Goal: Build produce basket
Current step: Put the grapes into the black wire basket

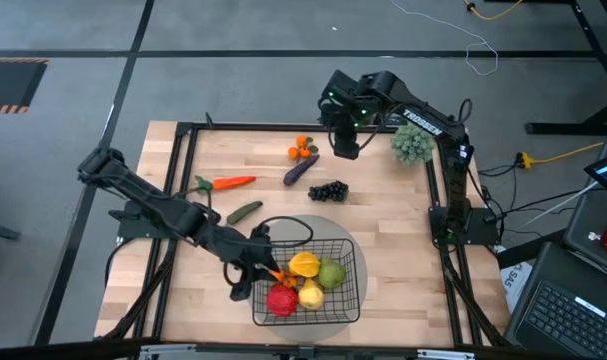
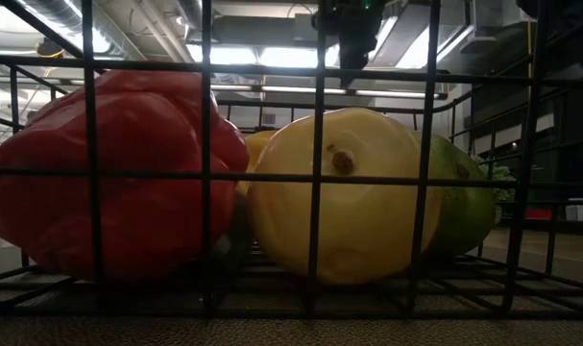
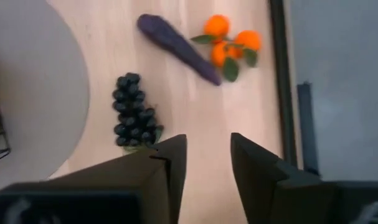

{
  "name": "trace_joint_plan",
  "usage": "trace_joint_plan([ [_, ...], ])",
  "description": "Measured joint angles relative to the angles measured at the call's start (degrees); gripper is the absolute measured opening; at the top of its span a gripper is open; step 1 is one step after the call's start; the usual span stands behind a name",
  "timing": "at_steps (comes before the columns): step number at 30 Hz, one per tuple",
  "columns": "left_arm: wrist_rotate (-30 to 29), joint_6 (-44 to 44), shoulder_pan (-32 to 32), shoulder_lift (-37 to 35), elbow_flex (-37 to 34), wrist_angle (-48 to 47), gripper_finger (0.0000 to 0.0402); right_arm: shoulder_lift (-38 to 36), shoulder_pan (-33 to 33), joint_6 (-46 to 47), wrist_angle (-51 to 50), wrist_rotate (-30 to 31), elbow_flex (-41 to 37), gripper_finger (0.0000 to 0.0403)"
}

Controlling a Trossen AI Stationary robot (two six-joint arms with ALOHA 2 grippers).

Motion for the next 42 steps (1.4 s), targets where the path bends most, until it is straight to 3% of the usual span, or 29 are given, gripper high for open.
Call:
trace_joint_plan([
  [9, -5.7, 4.7, 0.1, -1.7, 0.0, -5.8, 0.0088, 8.6, 1.1, 0.7, -3.8, -10.1, 0.0, 0.0189],
  [25, -5.8, -4.3, -1.3, -7.9, 0.0, -23.2, 0.0088, 16.2, 3.2, -0.7, -3.5, -10.4, 0.0, 0.0193],
  [29, -10.2, -8.2, -2.9, -10.1, 0.0, -28.9, 0.0088, 15.5, 3.2, 3.8, -3.4, -11.7, -2.2, 0.0193],
  [34, -15.6, -13.7, -6.1, -12.2, 0.0, -34.7, 0.0088, 10.6, 5.1, 7.2, -3.7, -15.4, -11.2, 0.0193],
  [37, -17.7, -14.1, -7.6, -12.7, 0.0, -36.2, 0.0088, 7.6, 6.6, 5.1, -3.6, -13.1, -17.4, 0.0193],
  [42, -20.0, -13.4, -8.7, -12.7, 0.0, -36.0, 0.0088, 3.6, 8.8, 7.7, -3.6, 0.2, -23.1, 0.0193],
])
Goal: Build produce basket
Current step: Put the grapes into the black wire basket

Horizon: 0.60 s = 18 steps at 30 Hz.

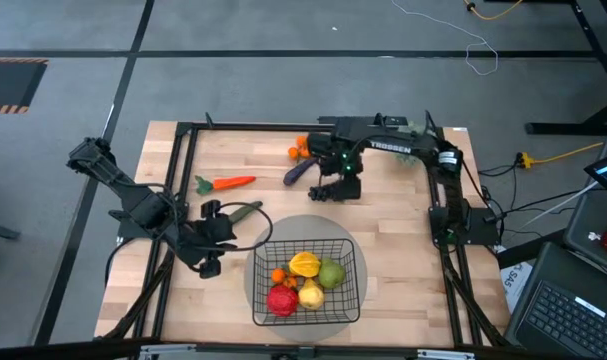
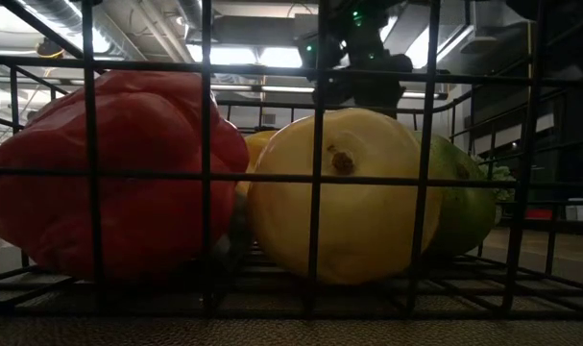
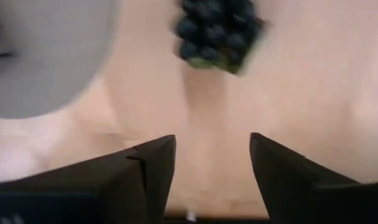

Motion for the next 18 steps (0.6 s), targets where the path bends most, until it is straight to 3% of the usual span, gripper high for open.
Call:
trace_joint_plan([
  [4, -0.7, 0.8, 0.0, 0.0, 0.0, 0.0, 0.0088, -1.7, 1.6, 2.4, 0.2, 7.4, -0.3, 0.0193],
  [8, -2.9, 1.1, 0.0, 0.0, 0.0, 0.1, 0.0088, -3.1, 2.8, 1.0, 3.8, 7.5, -0.7, 0.0193],
  [14, -4.3, 1.2, 0.0, 0.0, 0.0, 0.0, 0.0088, -4.6, 3.3, -0.8, 23.7, 0.6, -8.7, 0.0193],
  [18, -4.3, 1.3, 0.0, 0.0, 0.0, -0.1, 0.0088, -4.6, 3.8, -0.5, 28.5, 4.3, -15.0, 0.0193],
])
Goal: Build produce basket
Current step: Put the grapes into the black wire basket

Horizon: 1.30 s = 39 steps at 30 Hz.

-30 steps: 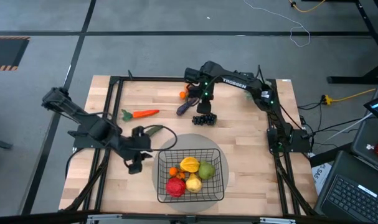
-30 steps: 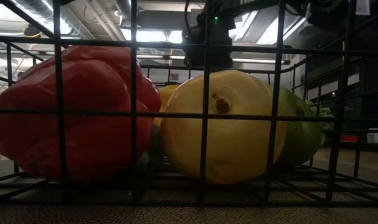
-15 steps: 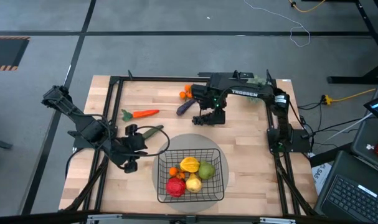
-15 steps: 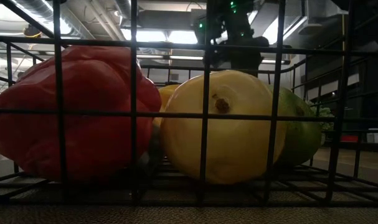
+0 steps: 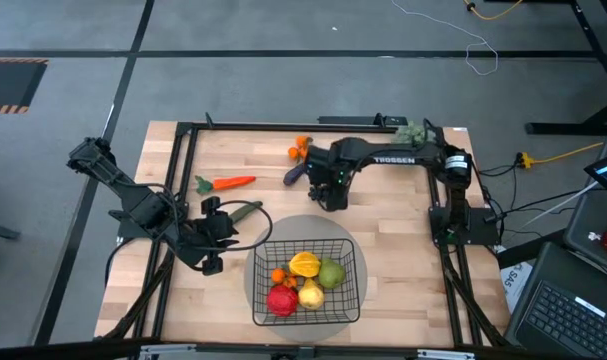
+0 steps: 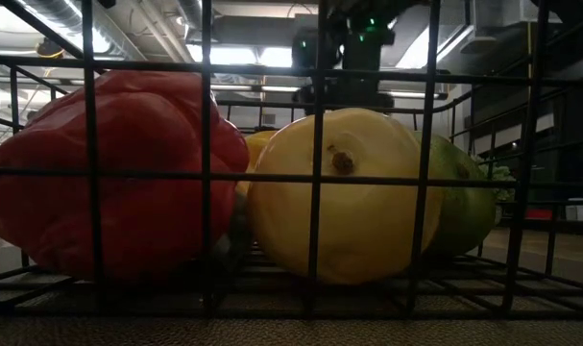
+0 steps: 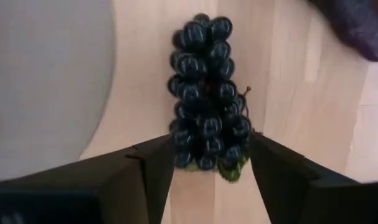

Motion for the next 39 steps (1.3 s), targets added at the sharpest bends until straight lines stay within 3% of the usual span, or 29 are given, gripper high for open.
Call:
trace_joint_plan([
  [4, -0.2, 2.1, 0.0, 0.0, 0.0, -0.1, 0.0088, 0.0, 0.3, 2.6, 8.6, 1.9, -6.0, 0.0193],
  [7, -0.9, 3.0, 0.0, 0.0, 0.0, -0.1, 0.0088, -0.1, 0.5, 3.9, 16.8, 10.1, -10.4, 0.0193],
  [9, -0.9, 3.0, 0.0, 0.0, 0.0, -0.1, 0.0088, -0.1, 0.4, 5.5, 20.2, 12.3, -13.0, 0.0193],
  [14, -1.0, 2.9, 0.0, 0.0, 0.0, 0.0, 0.0088, -0.4, 0.4, 7.3, 25.9, 5.0, -18.6, 0.0193],
  [21, -2.7, 2.7, 0.0, 0.0, 0.0, 0.1, 0.0088, -0.5, 0.4, 8.9, 30.6, 4.9, -22.3, 0.0192],
  [24, -2.8, 2.6, 0.0, 0.0, 0.0, 0.1, 0.0088, -0.4, 0.4, 10.7, 30.5, 4.7, -22.0, 0.0167],
  [30, -2.8, 2.5, 0.1, 0.0, 0.0, 0.2, 0.0088, -0.1, 0.6, 11.1, 26.6, 4.7, -19.3, 0.0036],
  [34, -2.9, 2.4, 0.0, 0.0, 0.0, 0.2, 0.0088, 0.4, 2.0, 10.2, 13.9, 5.6, -13.7, 0.0035],
  [39, -3.8, 2.5, 0.0, 0.0, 0.0, 0.2, 0.0088, 0.2, 6.0, 10.1, -6.6, 11.2, -0.4, 0.0031],
])
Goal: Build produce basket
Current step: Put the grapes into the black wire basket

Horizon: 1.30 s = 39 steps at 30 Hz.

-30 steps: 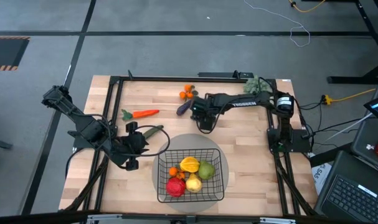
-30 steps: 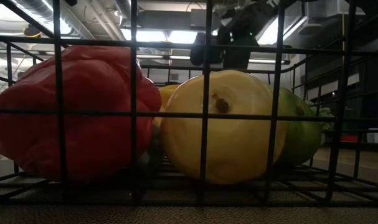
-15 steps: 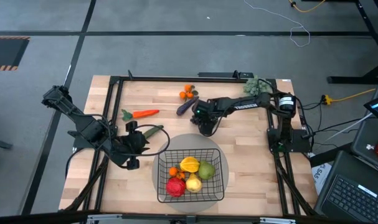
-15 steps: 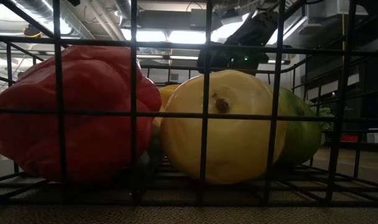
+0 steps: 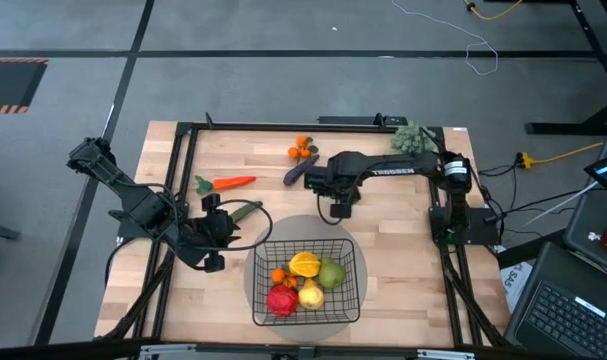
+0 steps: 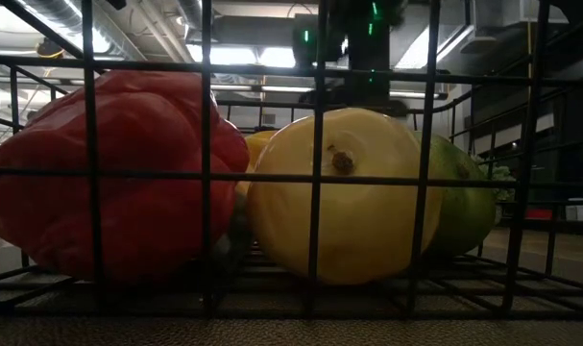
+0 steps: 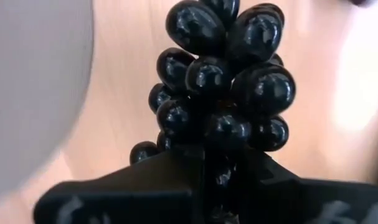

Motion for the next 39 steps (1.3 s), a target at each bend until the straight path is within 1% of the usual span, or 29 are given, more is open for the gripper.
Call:
trace_joint_plan([
  [3, -0.2, 0.1, 0.0, 0.0, 0.0, 0.0, 0.0088, 0.0, 2.9, 1.1, -12.1, 4.9, 9.6, 0.0031],
  [5, -0.3, 0.1, 0.0, 0.0, 0.0, 0.0, 0.0088, -0.1, 4.7, 3.0, -19.8, 6.6, 15.7, 0.0029],
  [6, -0.6, 0.1, 0.0, 0.0, 0.0, 0.0, 0.0088, -0.1, 5.5, 3.8, -22.3, 6.7, 18.4, 0.0026],
  [7, -1.2, 0.1, 0.0, 0.0, 0.0, 0.0, 0.0088, -0.2, 6.2, 4.9, -22.4, 6.6, 20.8, 0.0025],
  [8, -1.6, 0.1, 0.0, 0.0, 0.0, 0.0, 0.0088, -0.9, 7.0, 6.0, -21.2, 5.6, 22.4, 0.0024],
  [9, -1.9, 0.1, 0.0, 0.0, 0.0, 0.0, 0.0088, -1.8, 7.6, 6.1, -21.0, 3.4, 23.4, 0.0024],
  [12, -2.1, 0.1, 0.0, 0.0, 0.0, 0.0, 0.0088, -4.6, 9.7, 8.3, -21.8, -5.9, 26.6, 0.0022],
  [15, -2.1, 0.1, 0.0, 0.0, 0.0, 0.0, 0.0088, -8.0, 13.0, 12.8, -20.9, -13.1, 27.3, 0.0022],
  [18, -2.2, 0.3, 0.0, 0.0, 0.0, 0.0, 0.0088, -11.3, 17.7, 15.4, -16.4, -15.3, 27.4, 0.0022],
  [23, -3.2, 0.5, 0.0, 0.0, 0.0, 0.0, 0.0088, -12.5, 25.5, 15.2, -5.9, -15.6, 26.4, 0.0023],
  [26, -3.6, 0.5, 0.0, 0.0, 0.0, 0.0, 0.0088, -11.7, 29.5, 15.0, 1.0, -15.6, 24.8, 0.0038],
  [29, -3.6, 0.5, 0.0, 0.0, 0.0, 0.0, 0.0088, -10.0, 32.4, 14.0, 5.4, -14.7, 22.9, 0.0042],
  [34, -3.6, 0.5, 0.0, 0.0, 0.0, 0.2, 0.0088, -8.4, 34.7, 13.0, 11.5, -10.9, 20.0, 0.0048],
  [39, -3.6, 0.1, 0.0, 0.0, 0.0, 0.6, 0.0088, -6.9, 34.6, 14.6, 12.6, -10.9, 19.8, 0.0066],
])
